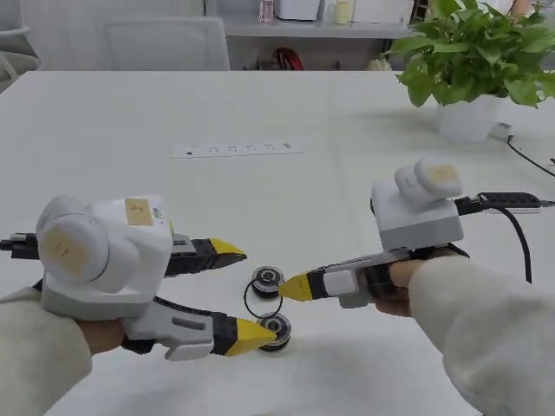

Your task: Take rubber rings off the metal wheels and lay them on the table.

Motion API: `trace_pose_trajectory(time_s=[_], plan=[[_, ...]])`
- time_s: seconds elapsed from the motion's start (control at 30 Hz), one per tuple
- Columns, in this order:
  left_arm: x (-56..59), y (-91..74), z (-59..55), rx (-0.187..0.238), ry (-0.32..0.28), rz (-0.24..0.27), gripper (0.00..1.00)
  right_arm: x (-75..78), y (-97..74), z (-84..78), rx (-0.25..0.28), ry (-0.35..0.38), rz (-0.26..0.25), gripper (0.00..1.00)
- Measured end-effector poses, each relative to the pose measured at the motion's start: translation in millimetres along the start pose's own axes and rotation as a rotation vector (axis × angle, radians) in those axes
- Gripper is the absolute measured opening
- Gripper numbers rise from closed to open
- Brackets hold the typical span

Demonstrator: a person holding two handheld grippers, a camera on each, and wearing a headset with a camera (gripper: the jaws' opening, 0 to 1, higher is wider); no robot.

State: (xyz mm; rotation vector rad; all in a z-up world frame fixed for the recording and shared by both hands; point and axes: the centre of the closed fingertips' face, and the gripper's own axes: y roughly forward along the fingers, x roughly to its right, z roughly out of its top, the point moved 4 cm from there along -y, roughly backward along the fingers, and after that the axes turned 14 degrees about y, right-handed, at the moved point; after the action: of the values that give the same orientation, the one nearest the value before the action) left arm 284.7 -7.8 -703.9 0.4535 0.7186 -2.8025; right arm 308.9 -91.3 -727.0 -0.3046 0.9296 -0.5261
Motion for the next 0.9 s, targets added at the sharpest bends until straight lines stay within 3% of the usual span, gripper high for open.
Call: trace_pose_trajectory(time_s=[0.2,0.37,0.67,0.9], plan=[[-1.3,-13.2,-11.9,-0.041,-0.021,0.018,0.68,-9.4,1.9,1.3,0.007,-0.009,0.023,0.0],[4.3,-26.1,-20.7,-0.068,-0.032,0.014,0.73,-16.2,5.6,-0.9,-0.003,-0.014,0.048,0.0],[7.7,-47.4,-39.9,-0.109,-0.07,0.038,0.75,-26.4,11.7,-4.8,-0.022,-0.021,0.082,0.0],[6.2,-49.9,-42.4,-0.119,-0.065,0.047,0.75,-33.5,18.8,-9.6,-0.038,-0.02,0.111,0.0]])
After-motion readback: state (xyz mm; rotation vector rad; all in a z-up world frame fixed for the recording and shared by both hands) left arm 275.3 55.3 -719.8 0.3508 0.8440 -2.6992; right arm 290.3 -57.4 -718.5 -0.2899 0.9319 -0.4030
